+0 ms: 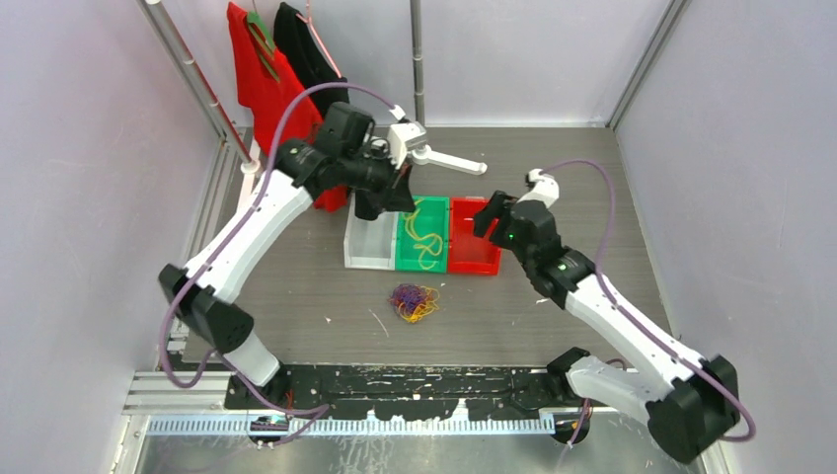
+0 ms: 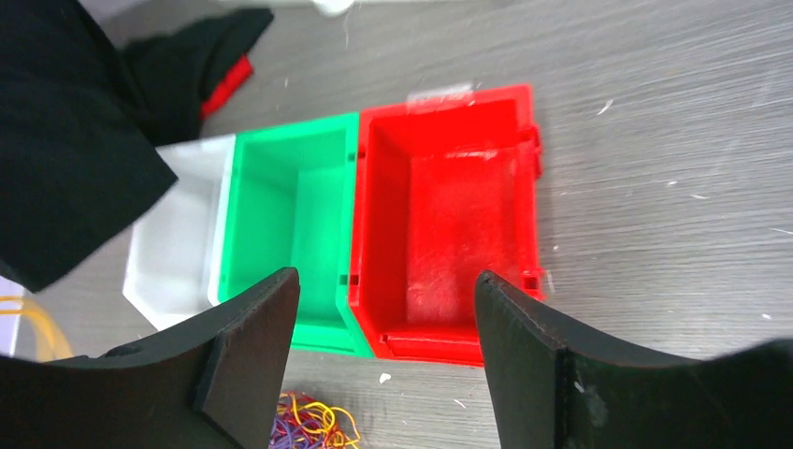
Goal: Untangle the cables
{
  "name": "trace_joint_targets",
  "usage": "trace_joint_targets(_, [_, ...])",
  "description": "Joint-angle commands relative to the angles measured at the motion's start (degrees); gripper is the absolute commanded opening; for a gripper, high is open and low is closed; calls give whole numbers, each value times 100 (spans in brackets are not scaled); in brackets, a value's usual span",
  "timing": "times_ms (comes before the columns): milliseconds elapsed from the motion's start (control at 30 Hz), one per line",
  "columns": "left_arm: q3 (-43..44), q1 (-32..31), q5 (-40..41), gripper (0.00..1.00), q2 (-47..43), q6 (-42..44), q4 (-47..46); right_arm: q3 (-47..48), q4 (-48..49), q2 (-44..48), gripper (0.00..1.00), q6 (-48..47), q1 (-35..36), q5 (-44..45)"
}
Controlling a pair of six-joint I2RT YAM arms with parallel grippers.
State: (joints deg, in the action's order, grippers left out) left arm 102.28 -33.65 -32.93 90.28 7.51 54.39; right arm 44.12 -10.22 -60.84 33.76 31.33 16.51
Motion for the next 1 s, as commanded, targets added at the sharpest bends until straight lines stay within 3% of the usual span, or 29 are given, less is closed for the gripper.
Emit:
trace_joint_targets(0, [639, -314, -422, 0, 608, -250, -349, 18, -640, 661, 72, 395, -143, 944])
trace_joint_targets(267, [1063, -657, -107, 0, 1430, -346, -1161, 122, -1207, 1204, 67, 613, -202, 1742])
trace_joint_targets(500, [826, -799, 543, 0, 1952, -345, -2214, -49, -1102, 1228, 65, 699, -206, 1665])
trace_joint_targets(733, [592, -972, 1031, 0, 2451, -336, -2319, -278, -992, 1279, 64, 801, -206, 1615])
trace_joint_targets(767, [666, -987, 1108, 6, 2531, -287, -2183, -289, -999, 1298, 64, 804, -206, 1621])
trace_joint_targets(833, [968, -992, 1063, 41, 2713, -219, -1672, -298, -992, 1324, 64, 786, -207, 1620])
trace_joint_targets(867, [1170, -981, 965, 51, 2774, -115, -1357, -284, -994, 1331, 65, 778, -210, 1604])
trace_joint_targets(967, [1533, -895, 564, 57, 2723, -20, -600, -254, -977, 1325, 65, 730, -215, 1557])
